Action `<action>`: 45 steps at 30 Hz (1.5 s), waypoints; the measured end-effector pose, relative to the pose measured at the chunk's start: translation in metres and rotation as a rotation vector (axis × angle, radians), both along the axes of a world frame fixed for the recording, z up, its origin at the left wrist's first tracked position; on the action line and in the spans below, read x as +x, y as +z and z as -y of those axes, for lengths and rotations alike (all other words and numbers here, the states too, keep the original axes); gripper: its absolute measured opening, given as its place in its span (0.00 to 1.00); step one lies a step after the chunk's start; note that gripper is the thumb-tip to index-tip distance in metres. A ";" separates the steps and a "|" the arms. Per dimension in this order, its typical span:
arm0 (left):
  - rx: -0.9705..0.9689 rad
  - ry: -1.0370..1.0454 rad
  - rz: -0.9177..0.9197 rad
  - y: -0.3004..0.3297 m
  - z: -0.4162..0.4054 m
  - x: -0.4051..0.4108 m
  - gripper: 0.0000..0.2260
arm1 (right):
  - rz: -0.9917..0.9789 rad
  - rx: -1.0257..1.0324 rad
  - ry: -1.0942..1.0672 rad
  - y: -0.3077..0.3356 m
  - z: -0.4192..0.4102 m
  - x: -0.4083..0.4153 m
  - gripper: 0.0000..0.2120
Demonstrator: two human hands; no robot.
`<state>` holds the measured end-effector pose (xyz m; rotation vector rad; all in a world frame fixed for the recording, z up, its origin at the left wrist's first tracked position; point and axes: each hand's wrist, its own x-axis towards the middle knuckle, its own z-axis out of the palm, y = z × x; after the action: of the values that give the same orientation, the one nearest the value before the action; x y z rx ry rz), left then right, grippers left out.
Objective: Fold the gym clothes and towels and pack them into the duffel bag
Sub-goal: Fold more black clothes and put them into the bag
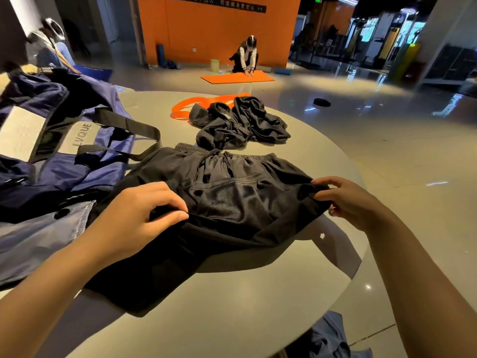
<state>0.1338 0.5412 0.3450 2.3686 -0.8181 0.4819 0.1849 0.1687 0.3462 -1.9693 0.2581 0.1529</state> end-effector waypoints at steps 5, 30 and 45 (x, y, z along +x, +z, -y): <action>-0.369 -0.149 -0.260 0.001 0.002 -0.014 0.09 | 0.100 -0.216 -0.103 0.011 0.016 -0.002 0.06; 0.146 -0.253 0.300 -0.029 0.039 -0.055 0.04 | 0.251 -1.318 0.611 0.007 -0.062 -0.128 0.43; 0.269 0.089 -0.059 -0.075 0.051 -0.005 0.34 | 0.316 -1.104 -0.096 -0.059 -0.023 -0.053 0.24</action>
<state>0.1289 0.4906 0.2697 2.6617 -0.7954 0.3533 0.1323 0.1919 0.2871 -3.0119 0.2482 -0.4633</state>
